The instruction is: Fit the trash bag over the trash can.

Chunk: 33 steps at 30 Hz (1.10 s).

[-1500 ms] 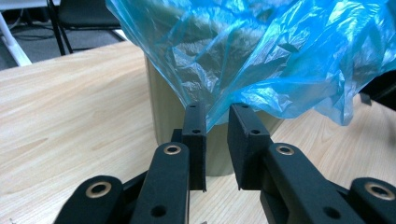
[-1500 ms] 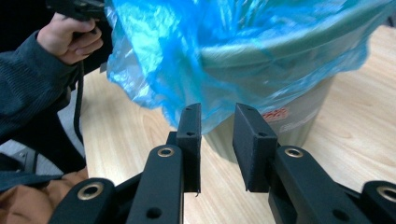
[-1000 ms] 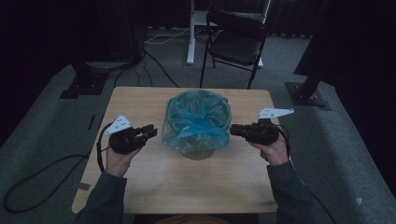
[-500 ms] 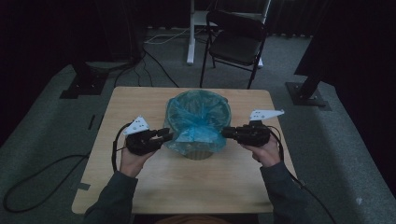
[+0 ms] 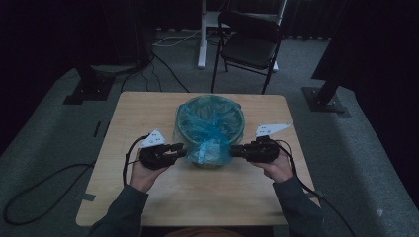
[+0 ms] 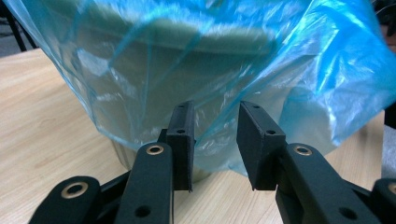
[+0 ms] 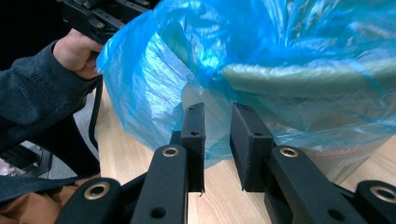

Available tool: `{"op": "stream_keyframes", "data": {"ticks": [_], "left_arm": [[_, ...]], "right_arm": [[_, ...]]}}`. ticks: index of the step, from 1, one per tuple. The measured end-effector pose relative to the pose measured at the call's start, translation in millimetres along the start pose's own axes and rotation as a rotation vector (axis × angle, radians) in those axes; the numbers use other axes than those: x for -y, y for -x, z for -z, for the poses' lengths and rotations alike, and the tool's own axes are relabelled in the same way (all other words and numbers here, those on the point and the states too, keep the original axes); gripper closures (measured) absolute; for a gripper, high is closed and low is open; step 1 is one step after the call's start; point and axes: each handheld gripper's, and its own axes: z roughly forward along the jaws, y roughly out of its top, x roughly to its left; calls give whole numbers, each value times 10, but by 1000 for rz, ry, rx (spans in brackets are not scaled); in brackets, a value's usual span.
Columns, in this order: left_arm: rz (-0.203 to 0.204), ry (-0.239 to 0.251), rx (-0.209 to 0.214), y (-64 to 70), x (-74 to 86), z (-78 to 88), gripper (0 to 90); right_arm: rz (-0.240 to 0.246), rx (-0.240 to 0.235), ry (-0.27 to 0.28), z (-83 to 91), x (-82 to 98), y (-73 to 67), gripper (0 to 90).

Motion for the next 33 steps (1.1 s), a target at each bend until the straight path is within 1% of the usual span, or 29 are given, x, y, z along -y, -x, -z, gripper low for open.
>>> {"op": "stream_keyframes", "data": {"ticks": [2,3,4,6,10,13,14,15,16,18,19,21,24,27,28,33], "left_arm": [[-1,-4,1,-2,6,-12,669],[0,-21,-2,-7,23,-38,667],[1,-24,-2,-11,30,-46,667],[-7,-43,-17,-19,42,-56,664],[2,-32,-30,-54,46,-15,663],[15,-8,-46,-93,44,57,662],[15,-8,-46,-93,44,57,658],[23,17,-51,-118,33,115,658],[25,32,-54,-127,23,143,646],[24,58,-61,-137,2,191,632],[25,72,-61,-144,-17,218,626],[27,87,-73,-152,-50,240,604],[33,113,-84,-168,-92,261,589],[30,129,-90,-187,-132,289,578],[35,135,-87,-190,-140,296,574],[27,154,-86,-192,-160,318,560]], "right_arm": [[-1,-4,-24,-30,14,3,752],[10,6,-47,-57,27,-2,751],[12,6,-51,-62,29,-3,750],[16,9,-55,-66,32,-9,749],[19,33,-44,-13,21,-9,743],[19,47,-20,53,5,-10,724],[19,47,-20,53,5,-10,724],[17,52,-5,80,-2,-7,711],[14,60,13,113,-12,1,662],[4,65,28,128,-20,12,654],[2,62,28,124,-21,16,654],[1,57,22,90,-19,23,654],[-7,59,15,31,-14,35,655],[-17,56,20,8,-18,54,655],[-18,57,20,6,-20,60,655],[-17,54,7,-7,-18,63,648]]}}
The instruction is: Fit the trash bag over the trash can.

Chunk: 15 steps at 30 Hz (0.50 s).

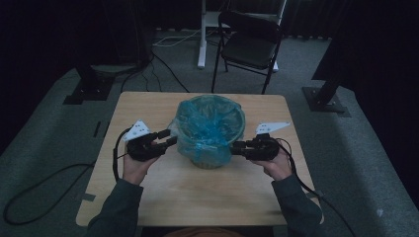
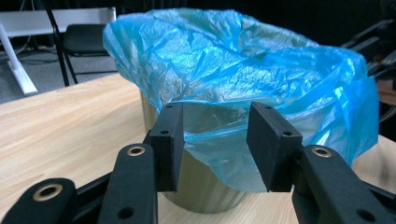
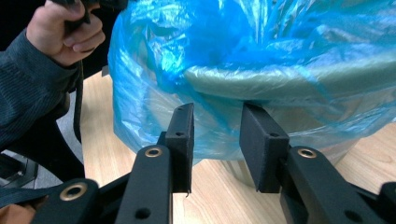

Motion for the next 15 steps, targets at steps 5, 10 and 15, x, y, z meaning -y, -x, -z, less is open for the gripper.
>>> {"op": "stream_keyframes", "data": {"ticks": [5,10,15], "left_arm": [[1,31,-4,-8,-9,49,557],[7,34,-16,-39,-9,94,557],[23,-1,-21,-95,-21,50,531]], "right_arm": [[3,1,-25,-54,9,-7,682],[25,18,-42,-70,-7,-26,821],[37,26,-44,-58,-4,-35,896]]}}
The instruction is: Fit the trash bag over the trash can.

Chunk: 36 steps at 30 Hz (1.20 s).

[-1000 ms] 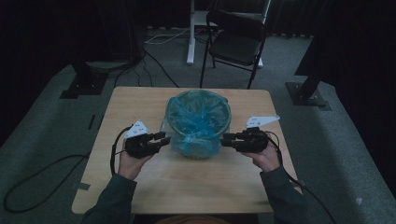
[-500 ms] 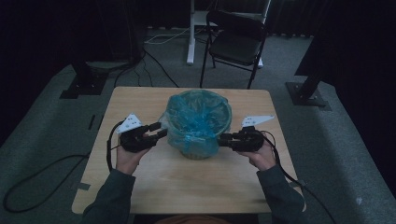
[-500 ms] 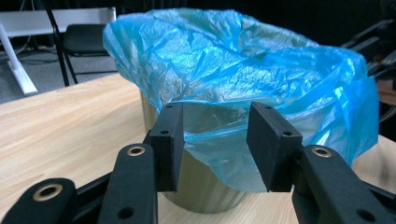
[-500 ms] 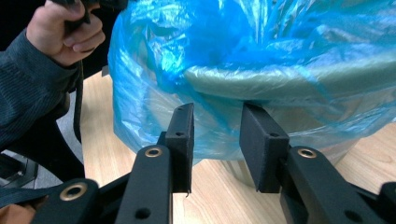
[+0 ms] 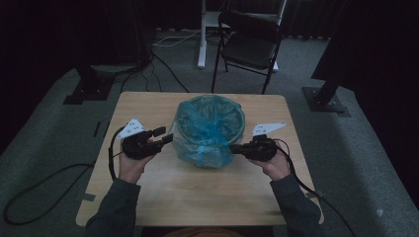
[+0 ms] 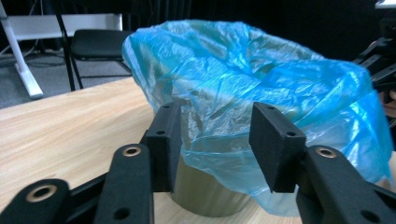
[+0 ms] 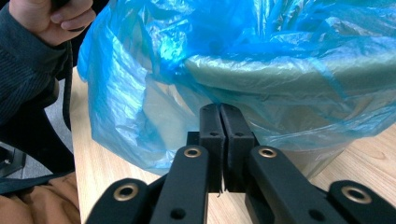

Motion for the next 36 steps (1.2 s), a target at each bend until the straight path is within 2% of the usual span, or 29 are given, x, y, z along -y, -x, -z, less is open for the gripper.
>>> {"op": "stream_keyframes", "data": {"ticks": [2,7,9,11,12,13,15,16,17,23,28,29,30,34,36], "left_arm": [[5,-18,2,-18,6,-53,519],[31,-63,55,-40,59,-226,476],[27,-75,57,-28,68,-257,474],[3,-108,49,14,96,-342,485],[-6,-120,44,27,102,-366,491],[-9,-127,46,39,108,-387,501],[-12,-131,48,50,113,-404,536],[-22,-139,43,68,115,-429,536],[-26,-141,47,80,113,-442,572],[-44,-158,49,124,116,-478,685],[-63,-163,50,156,116,-491,834],[-68,-161,42,163,118,-493,834],[-65,-161,41,156,119,-491,884],[-50,-155,28,111,132,-467,897],[-18,-144,7,33,167,-412,898]], "right_arm": [[5,3,-4,0,7,-3,900],[13,2,-10,9,23,-10,900],[14,1,-11,10,25,-12,900],[13,-1,-11,12,32,-19,900],[12,-2,-9,12,34,-21,887],[11,-3,-4,12,36,-22,820],[8,-5,5,15,37,-20,795],[5,-15,13,19,37,-18,751],[5,-21,25,28,34,-23,707],[3,-28,40,36,14,-37,642],[10,0,18,-32,-15,-59,711],[13,5,12,-50,-18,-61,777],[18,17,-3,-73,-18,-58,885],[24,34,-22,-76,-4,-47,900],[32,67,-53,-48,37,-31,900]]}}
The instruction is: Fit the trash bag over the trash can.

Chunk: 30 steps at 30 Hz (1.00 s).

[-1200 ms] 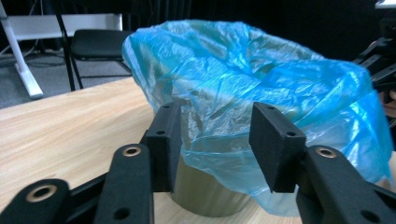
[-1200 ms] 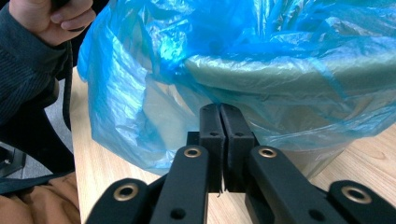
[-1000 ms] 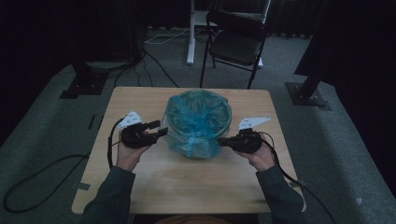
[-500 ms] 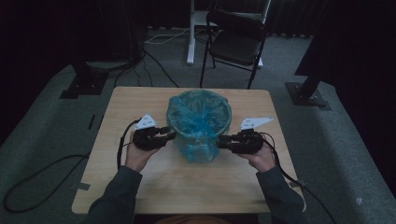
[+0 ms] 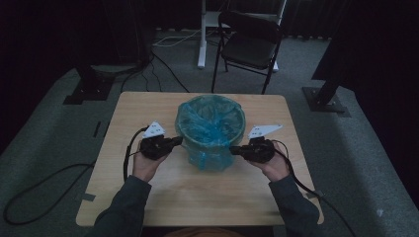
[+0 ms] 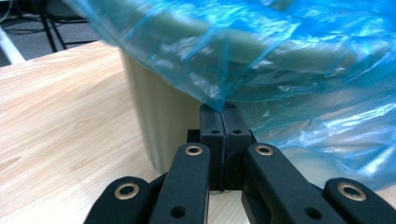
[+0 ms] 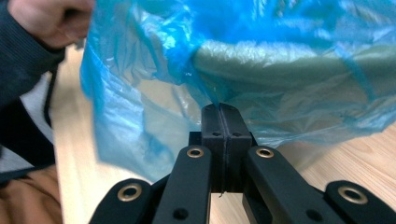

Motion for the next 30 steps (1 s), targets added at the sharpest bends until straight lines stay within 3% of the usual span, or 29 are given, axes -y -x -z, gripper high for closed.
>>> {"op": "stream_keyframes", "data": {"ticks": [13,17,19,22,30], "left_arm": [[85,7,-76,-230,99,150,897],[109,33,-96,-261,95,219,877],[119,52,-97,-271,93,259,771],[128,78,-99,-283,87,317,706],[107,129,-71,-264,13,413,624]], "right_arm": [[-44,36,-2,109,122,128,900],[-47,39,9,159,130,144,875],[-50,44,32,231,134,163,806],[-54,47,52,304,131,183,751],[-72,77,97,424,62,257,694]]}}
